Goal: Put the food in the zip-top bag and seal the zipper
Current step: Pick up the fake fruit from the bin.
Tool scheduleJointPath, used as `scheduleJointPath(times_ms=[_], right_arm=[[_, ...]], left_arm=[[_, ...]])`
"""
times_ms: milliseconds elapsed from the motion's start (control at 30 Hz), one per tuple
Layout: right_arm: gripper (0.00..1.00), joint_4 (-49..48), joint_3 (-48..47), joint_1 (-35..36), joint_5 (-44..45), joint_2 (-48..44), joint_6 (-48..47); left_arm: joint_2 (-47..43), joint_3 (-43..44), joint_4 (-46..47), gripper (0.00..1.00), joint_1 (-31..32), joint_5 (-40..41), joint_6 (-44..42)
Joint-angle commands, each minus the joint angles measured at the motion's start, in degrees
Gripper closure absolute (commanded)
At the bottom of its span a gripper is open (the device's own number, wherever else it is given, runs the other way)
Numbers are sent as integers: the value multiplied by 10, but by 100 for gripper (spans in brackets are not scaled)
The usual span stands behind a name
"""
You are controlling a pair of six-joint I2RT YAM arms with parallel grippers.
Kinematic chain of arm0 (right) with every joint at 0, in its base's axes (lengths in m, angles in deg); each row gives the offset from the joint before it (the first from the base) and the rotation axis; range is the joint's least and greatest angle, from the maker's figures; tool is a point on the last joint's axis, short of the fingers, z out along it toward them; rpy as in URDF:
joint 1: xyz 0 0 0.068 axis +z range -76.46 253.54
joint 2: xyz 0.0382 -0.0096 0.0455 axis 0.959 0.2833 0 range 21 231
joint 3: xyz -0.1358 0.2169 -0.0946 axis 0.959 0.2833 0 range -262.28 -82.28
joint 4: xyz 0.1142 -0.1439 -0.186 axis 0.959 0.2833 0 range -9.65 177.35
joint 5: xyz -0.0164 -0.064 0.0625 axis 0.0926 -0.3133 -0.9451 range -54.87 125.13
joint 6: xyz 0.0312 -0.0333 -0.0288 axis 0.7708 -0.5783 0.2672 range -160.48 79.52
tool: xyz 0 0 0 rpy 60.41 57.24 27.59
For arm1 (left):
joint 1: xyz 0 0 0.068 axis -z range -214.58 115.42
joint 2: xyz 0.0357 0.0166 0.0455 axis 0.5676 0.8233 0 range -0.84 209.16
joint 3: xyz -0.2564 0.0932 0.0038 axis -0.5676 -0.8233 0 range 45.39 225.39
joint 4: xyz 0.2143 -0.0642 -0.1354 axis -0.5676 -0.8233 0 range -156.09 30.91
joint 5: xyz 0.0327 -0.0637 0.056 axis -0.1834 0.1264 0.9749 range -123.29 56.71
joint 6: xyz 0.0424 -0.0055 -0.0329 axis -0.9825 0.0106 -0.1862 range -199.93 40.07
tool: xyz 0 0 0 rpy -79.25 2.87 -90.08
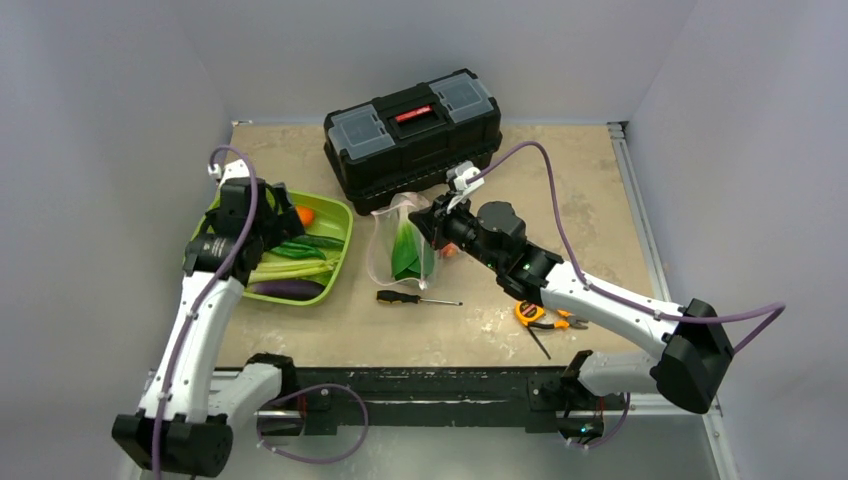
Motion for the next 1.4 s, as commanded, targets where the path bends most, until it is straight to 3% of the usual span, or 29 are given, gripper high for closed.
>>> scheduleJointPath(times_ms=[0,67,233,333,500,600,833,1067,1233,1367], right_arm=[[100,-15,-16,-3,0,-3,-5],[100,-13,-17,-3,-4,-4,-5],[100,-18,-12,-3,-5,-8,-4],[100,-23,-4,-3,-7,-10,-3],[100,-22,-9,-3,-6,-12,-3],[100,-19,-12,-3,-6,-11,-5],[100,-20,-12,-3,-4,-7,-7],[100,-17,-20,-2,5,-1,-13],[100,-11,-33,-3,3,9,-14],[100,-13,-35,-3,0,12,-13]], left_arm=[[67,9,1,0,-120,-2,52],[92,3,1,0,-183,-11,111],[150,-30,50,0,-317,-151,231],[179,-51,77,2,-365,-200,290],[196,-91,136,5,-383,-165,337],[214,-105,158,15,-395,-183,355],[251,-110,173,16,-421,-201,378],[310,-122,204,25,-448,-275,396],[317,-135,229,37,-449,-291,403],[315,-137,241,53,-450,-304,396]])
